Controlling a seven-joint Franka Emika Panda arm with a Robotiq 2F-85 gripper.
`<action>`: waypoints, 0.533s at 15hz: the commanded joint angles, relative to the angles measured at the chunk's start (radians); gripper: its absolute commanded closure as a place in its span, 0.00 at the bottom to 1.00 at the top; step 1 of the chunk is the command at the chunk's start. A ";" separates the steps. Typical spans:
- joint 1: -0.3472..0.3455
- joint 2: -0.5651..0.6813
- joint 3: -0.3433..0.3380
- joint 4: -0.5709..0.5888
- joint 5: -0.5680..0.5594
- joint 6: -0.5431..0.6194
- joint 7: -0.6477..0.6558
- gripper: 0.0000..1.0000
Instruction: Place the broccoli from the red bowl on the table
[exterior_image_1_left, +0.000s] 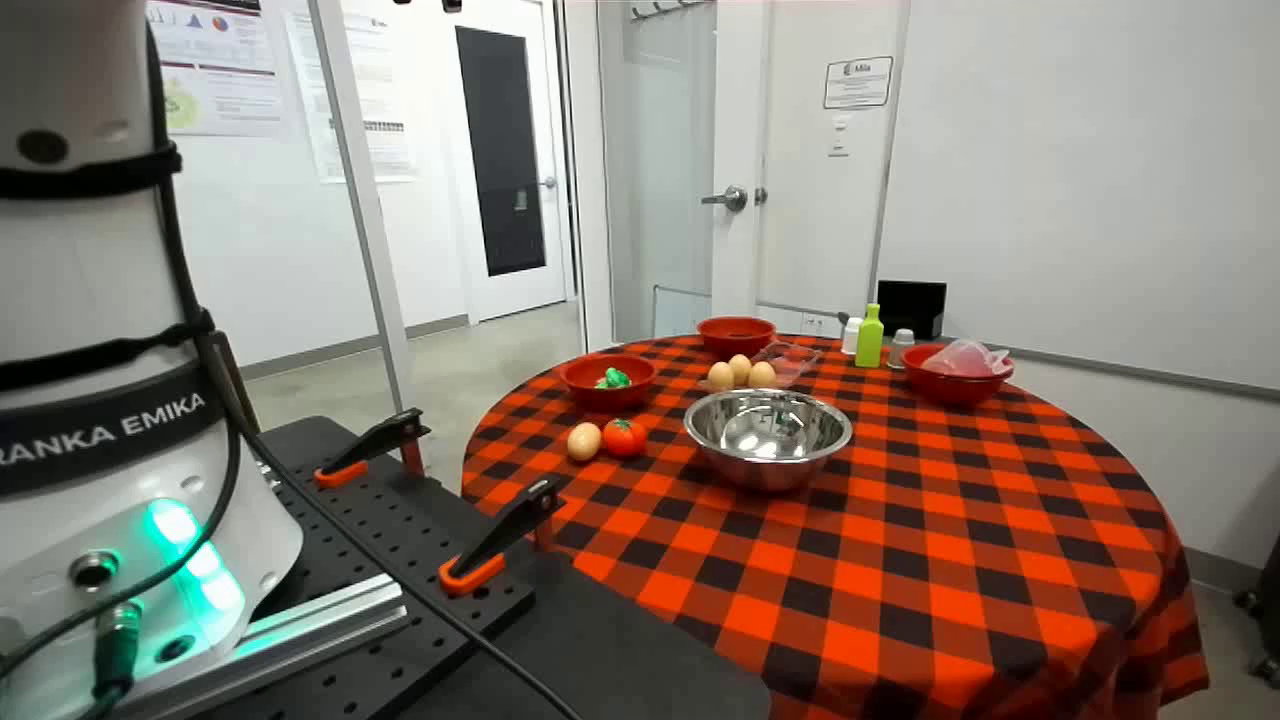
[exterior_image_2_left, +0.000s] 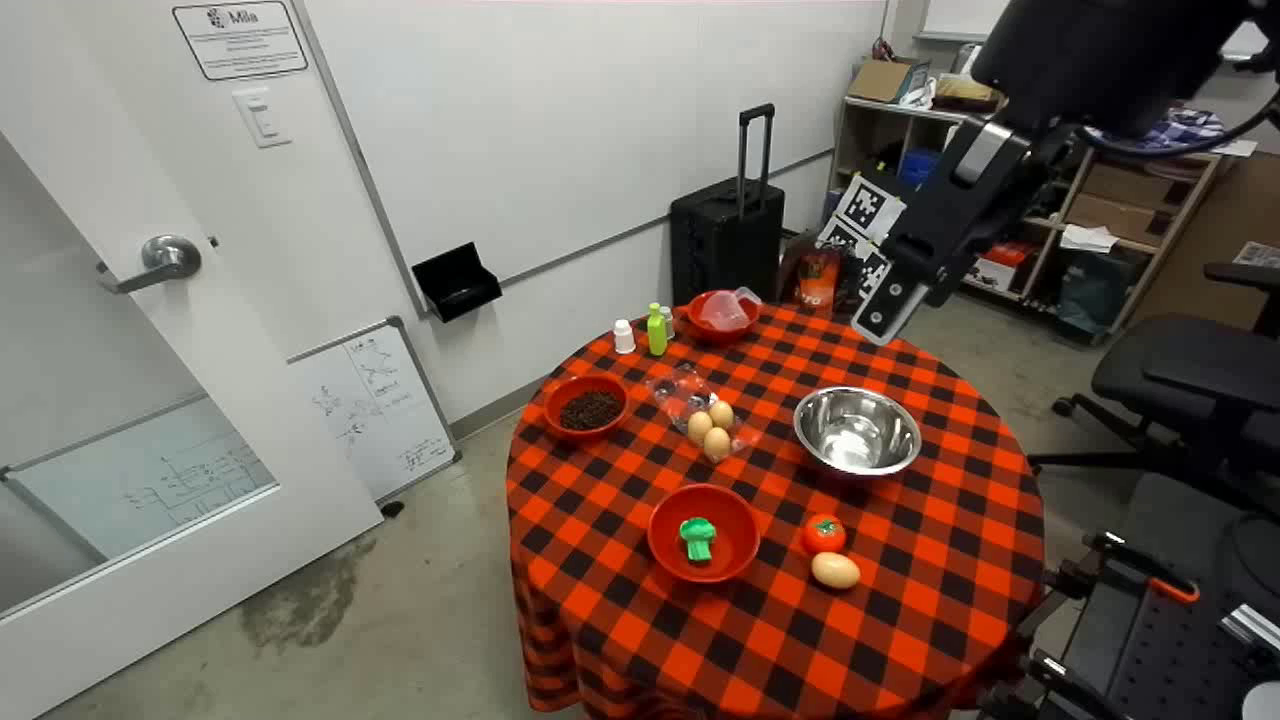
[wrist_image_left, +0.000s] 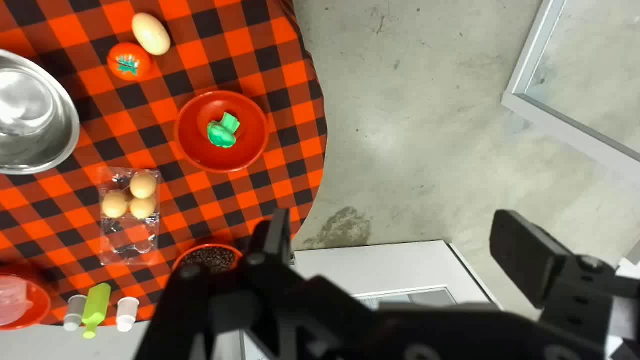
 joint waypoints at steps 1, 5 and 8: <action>-0.001 0.000 0.001 0.002 0.000 -0.002 0.000 0.00; -0.051 0.051 0.009 -0.020 -0.004 0.079 0.069 0.00; -0.078 0.123 0.012 -0.037 -0.001 0.152 0.118 0.00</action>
